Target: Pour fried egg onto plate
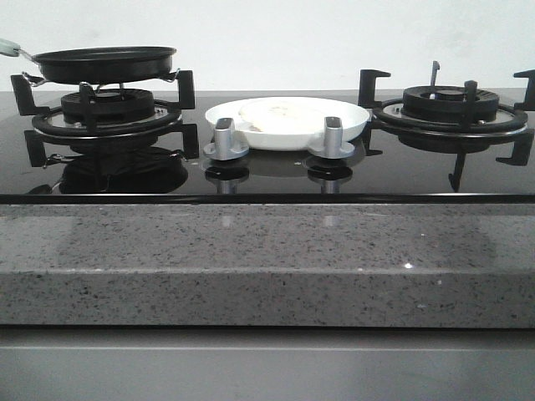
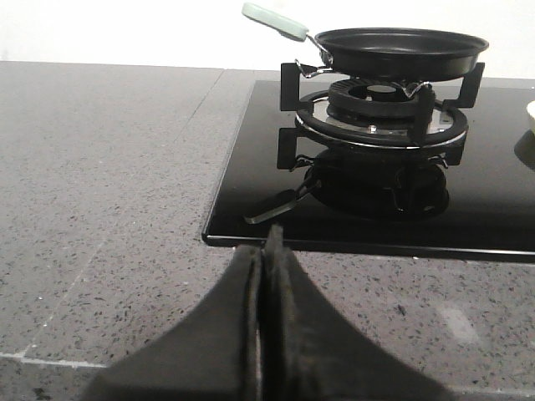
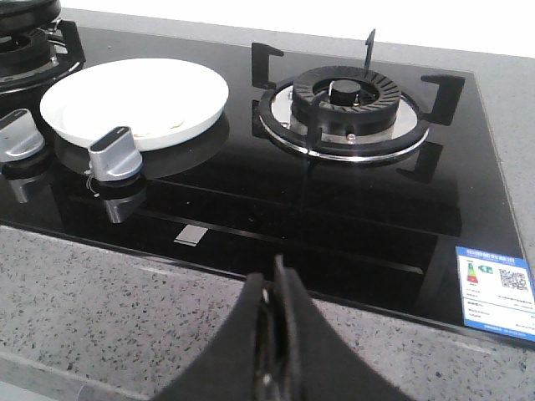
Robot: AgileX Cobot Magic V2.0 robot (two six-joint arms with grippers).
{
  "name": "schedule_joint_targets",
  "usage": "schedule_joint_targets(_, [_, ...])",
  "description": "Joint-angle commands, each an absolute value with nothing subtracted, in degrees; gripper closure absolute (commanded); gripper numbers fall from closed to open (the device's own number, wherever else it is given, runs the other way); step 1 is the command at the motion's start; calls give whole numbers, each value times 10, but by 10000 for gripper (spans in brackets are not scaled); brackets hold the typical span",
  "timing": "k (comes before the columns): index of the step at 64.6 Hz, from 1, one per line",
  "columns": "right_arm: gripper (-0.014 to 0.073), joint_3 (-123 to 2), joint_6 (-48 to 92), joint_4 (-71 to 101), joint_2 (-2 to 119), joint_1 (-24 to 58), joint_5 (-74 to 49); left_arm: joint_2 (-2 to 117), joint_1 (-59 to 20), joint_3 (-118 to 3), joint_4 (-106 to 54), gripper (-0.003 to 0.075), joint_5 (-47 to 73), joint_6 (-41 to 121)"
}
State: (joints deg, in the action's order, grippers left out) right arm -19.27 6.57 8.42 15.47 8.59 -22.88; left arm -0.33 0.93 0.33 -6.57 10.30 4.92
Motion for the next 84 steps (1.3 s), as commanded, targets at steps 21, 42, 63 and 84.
schedule_joint_targets(21, [660, -208, 71, 82, 159, 83, -186, -14, 9, 7, -73, 739, 52, 43])
schedule_joint_targets(42, [660, -208, 71, 82, 159, 83, -186, -14, 9, 7, -73, 739, 52, 43])
schedule_joint_targets(63, [660, -147, 71, 82, 117, 72, -64, -14, 9, 7, -73, 739, 52, 43])
schedule_joint_targets(84, [660, -3, 71, 79, -16, -35, -34, -13, 9, 7, -73, 739, 52, 43])
